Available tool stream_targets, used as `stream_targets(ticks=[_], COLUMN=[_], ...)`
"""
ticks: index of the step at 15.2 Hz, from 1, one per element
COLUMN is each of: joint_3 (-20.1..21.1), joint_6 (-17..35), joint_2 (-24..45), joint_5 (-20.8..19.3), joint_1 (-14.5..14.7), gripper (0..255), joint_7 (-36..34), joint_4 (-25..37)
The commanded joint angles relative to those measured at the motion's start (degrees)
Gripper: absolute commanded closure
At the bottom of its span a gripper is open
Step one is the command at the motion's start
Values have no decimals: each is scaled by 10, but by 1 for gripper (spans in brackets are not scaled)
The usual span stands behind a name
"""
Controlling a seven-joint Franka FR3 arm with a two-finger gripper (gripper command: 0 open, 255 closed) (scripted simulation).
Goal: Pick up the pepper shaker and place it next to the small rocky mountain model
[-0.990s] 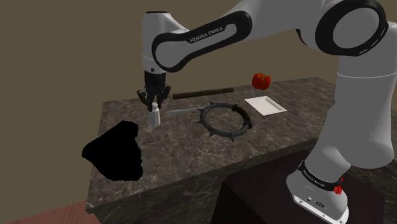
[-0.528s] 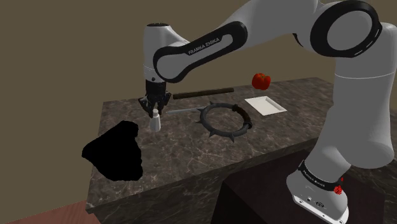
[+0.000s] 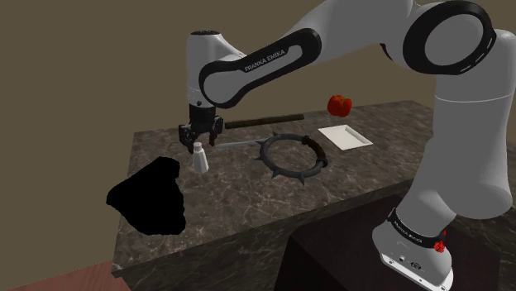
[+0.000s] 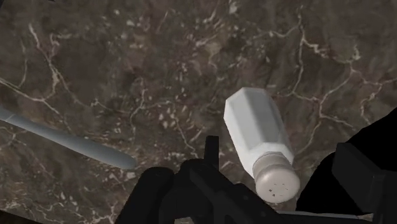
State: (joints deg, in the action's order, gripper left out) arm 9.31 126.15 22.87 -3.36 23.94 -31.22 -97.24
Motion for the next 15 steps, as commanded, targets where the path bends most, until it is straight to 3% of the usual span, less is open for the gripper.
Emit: stream_targets(ticks=[1, 4, 8, 15], joint_3=[0, 0, 3, 3], joint_6=[0, 0, -58, -58], joint_2=[0, 0, -34, -34], joint_5=[0, 0, 7, 7], joint_1=[0, 0, -3, -3], gripper=[0, 0, 0, 0], joint_7=[0, 0, 4, 4], joint_4=[0, 0, 24, 24])
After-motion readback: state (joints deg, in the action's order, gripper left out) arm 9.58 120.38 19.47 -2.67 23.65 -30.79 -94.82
